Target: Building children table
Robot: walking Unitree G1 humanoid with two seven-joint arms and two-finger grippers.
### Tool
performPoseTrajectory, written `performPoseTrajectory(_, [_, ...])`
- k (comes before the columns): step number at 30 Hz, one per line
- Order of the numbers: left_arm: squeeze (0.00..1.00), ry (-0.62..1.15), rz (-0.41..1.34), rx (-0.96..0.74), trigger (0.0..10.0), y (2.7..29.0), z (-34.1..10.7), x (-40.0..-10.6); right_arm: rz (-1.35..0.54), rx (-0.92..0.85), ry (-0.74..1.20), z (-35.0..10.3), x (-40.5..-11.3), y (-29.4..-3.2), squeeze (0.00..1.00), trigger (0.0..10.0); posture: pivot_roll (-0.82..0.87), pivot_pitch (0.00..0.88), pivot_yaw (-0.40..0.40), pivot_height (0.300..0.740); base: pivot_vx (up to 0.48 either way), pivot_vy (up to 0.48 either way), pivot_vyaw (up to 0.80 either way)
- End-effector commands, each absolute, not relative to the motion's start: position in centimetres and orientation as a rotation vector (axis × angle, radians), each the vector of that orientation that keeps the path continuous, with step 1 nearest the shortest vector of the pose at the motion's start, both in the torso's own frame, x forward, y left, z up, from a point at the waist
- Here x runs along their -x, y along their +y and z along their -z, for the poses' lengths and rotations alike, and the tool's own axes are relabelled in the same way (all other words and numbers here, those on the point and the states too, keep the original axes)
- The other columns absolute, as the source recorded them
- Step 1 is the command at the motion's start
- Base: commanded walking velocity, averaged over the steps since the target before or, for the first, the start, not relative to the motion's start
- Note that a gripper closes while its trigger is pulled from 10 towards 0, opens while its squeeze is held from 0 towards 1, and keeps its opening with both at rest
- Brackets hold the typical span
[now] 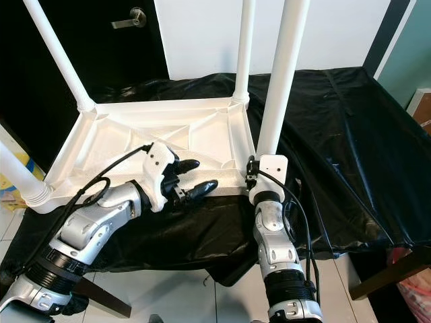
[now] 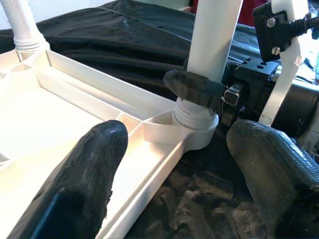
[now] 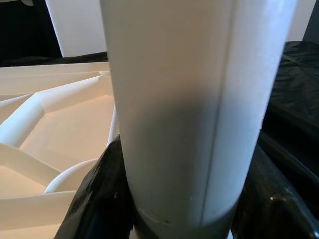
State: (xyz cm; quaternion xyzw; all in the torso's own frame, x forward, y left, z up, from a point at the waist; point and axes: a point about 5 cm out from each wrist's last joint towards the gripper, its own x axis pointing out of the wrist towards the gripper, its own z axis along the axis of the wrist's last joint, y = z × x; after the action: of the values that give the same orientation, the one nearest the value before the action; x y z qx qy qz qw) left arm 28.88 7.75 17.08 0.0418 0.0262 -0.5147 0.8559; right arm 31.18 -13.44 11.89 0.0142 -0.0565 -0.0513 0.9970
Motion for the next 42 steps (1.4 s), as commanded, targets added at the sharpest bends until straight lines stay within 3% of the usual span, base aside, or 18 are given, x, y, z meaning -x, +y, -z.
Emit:
performPoseTrajectory(1, [0.0, 0.052, 1.199, -0.083, 10.0, 7.5, -17.2, -28.4, 0.09, -0.045, -0.105, -11.7, -31.1, -13.8, 0.85, 10.0, -0.05, 0.0, 0.027, 0.74, 0.0, 0.0, 0.0])
performPoseTrajectory(4, [0.0, 0.05, 1.2, -0.083, 10.0, 7.4, -17.2, -28.4, 0.083, -0.044, -0.114, -11.8, -31.2, -13.9, 0.85, 10.0, -0.05, 0.0, 0.027, 0.74, 0.0, 0.0, 0.0])
performPoseTrajectory(5, [0.0, 0.049, 1.201, -0.081, 10.0, 7.4, -17.2, -28.4, 0.071, -0.039, -0.123, -12.1, -31.2, -14.0, 1.0, 10.0, -0.05, 0.0, 0.026, 0.74, 0.0, 0.0, 0.0])
performPoseTrajectory(15, [0.0, 0.051, 1.203, -0.074, 10.0, 7.1, -16.9, -28.0, -0.157, -0.055, -0.181, -13.3, -30.7, -14.9, 1.0, 10.0, -0.06, 0.0, 0.036, 0.74, 0.0, 0.0, 0.0])
performPoseTrajectory(16, [0.0, 0.044, 1.196, -0.082, 10.0, 7.2, -16.9, -28.1, -0.203, -0.046, -0.179, -13.3, -30.6, -15.0, 0.47, 10.0, -0.06, 0.0, 0.038, 0.74, 0.0, 0.0, 0.0])
performPoseTrajectory(18, [0.0, 0.044, 1.196, -0.082, 10.0, 7.2, -16.9, -28.1, -0.203, -0.046, -0.179, -13.3, -30.6, -15.0, 0.47, 10.0, -0.06, 0.0, 0.038, 0.74, 0.0, 0.0, 0.0])
performPoseTrajectory(19, [0.0, 0.043, 1.191, -0.082, 10.0, 7.2, -16.8, -28.1, -0.244, -0.047, -0.172, -13.2, -30.4, -15.2, 0.0, 10.0, -0.07, 0.0, 0.038, 0.74, 0.0, 0.0, 0.0])
performPoseTrajectory(21, [0.0, 0.043, 1.191, -0.082, 10.0, 7.2, -16.8, -28.1, -0.244, -0.047, -0.172, -13.2, -30.4, -15.2, 0.0, 10.0, -0.07, 0.0, 0.038, 0.74, 0.0, 0.0, 0.0])
performPoseTrajectory(25, [0.0, 0.032, 1.191, -0.076, 10.0, 7.1, -17.2, -28.2, -0.459, 0.012, -0.126, -12.7, -30.1, -15.9, 0.0, 10.0, -0.08, 0.0, 0.043, 0.74, 0.0, 0.0, 0.0])
performPoseTrajectory(38, [0.0, 0.031, 1.204, -0.083, 10.0, 6.7, -17.1, -28.2, -0.572, 0.096, -0.071, -12.4, -31.4, -16.8, 0.0, 10.0, -0.08, 0.0, 0.04, 0.74, 0.0, 0.0, 0.0])
performPoseTrajectory(39, [0.0, 0.028, 1.202, -0.085, 10.0, 6.6, -17.1, -28.2, -0.586, 0.1, -0.06, -12.2, -31.5, -16.7, 0.0, 3.6, -0.08, 0.0, 0.04, 0.74, 0.0, 0.0, 0.0])
performPoseTrajectory(40, [0.0, 0.028, 1.202, -0.085, 10.0, 6.6, -17.1, -28.2, -0.586, 0.1, -0.06, -12.2, -31.5, -16.7, 0.0, 3.6, -0.08, 0.0, 0.04, 0.74, 0.0, 0.0, 0.0])
performPoseTrajectory(41, [0.0, 0.027, 1.199, -0.086, 10.0, 6.6, -17.1, -28.3, -0.604, 0.101, -0.048, -12.1, -31.6, -16.7, 0.0, 0.0, -0.08, 0.0, 0.037, 0.74, 0.0, 0.0, 0.0])
performPoseTrajectory(42, [0.0, 0.025, 1.193, -0.09, 10.0, 6.6, -17.1, -28.3, -0.62, 0.106, -0.038, -11.9, -31.6, -16.8, 0.0, 0.0, -0.08, 0.0, 0.034, 0.74, 0.0, 0.0, 0.0])
